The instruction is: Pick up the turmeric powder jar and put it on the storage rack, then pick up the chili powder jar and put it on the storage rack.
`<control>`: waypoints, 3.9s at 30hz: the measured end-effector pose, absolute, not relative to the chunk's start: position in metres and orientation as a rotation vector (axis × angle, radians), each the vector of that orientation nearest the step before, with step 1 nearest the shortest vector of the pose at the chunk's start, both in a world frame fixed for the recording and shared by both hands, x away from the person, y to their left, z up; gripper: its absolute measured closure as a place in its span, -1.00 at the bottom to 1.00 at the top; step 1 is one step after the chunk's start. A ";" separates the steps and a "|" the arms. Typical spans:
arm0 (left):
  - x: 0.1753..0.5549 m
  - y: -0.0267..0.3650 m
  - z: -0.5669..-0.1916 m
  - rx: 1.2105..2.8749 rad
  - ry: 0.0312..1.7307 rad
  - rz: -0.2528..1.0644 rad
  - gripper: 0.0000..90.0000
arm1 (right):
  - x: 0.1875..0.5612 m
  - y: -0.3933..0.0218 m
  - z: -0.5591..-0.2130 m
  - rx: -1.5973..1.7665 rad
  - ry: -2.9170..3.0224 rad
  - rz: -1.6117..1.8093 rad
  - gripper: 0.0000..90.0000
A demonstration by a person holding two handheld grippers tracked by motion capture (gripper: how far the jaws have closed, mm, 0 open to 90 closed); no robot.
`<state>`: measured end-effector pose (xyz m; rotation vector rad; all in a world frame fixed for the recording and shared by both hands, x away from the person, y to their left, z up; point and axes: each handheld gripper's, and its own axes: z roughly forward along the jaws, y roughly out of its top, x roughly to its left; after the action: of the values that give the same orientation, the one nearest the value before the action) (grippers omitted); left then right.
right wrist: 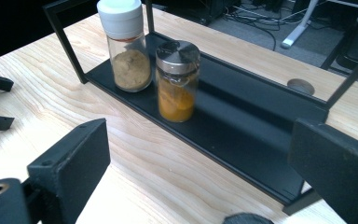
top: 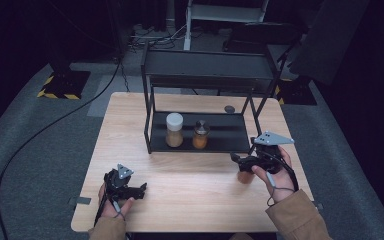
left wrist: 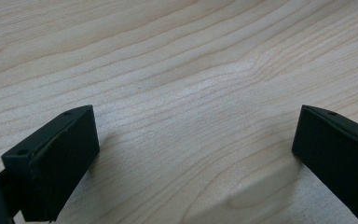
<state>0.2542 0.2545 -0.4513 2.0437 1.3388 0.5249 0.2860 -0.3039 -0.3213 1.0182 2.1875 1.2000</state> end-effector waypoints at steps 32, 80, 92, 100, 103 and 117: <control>0.254 0.254 -0.451 2.043 1.339 0.526 -0.99 | 0.272 -0.334 -0.371 1.086 2.177 1.099 -0.87; 0.252 0.252 -0.451 2.039 1.347 0.531 -0.99 | 0.309 -0.330 -0.407 1.097 2.338 1.008 -0.29; 0.252 0.252 -0.451 2.039 1.347 0.531 -0.99 | 0.310 -0.328 -0.375 1.066 2.317 1.038 -0.29; 0.251 0.252 -0.451 2.041 1.346 0.530 -0.99 | 0.315 -0.324 -0.357 1.035 2.313 1.057 -0.29; 0.251 0.252 -0.451 2.041 1.346 0.530 -0.99 | 0.317 -0.322 -0.352 1.029 2.311 1.060 -0.29; 0.251 0.252 -0.451 2.041 1.345 0.530 -0.99 | 0.330 -0.317 -0.326 1.019 2.299 1.079 -0.29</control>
<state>0.2513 0.2525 -0.4514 2.0405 1.3452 0.5298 0.3295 -0.3166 -0.3262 1.0188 2.2989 1.0792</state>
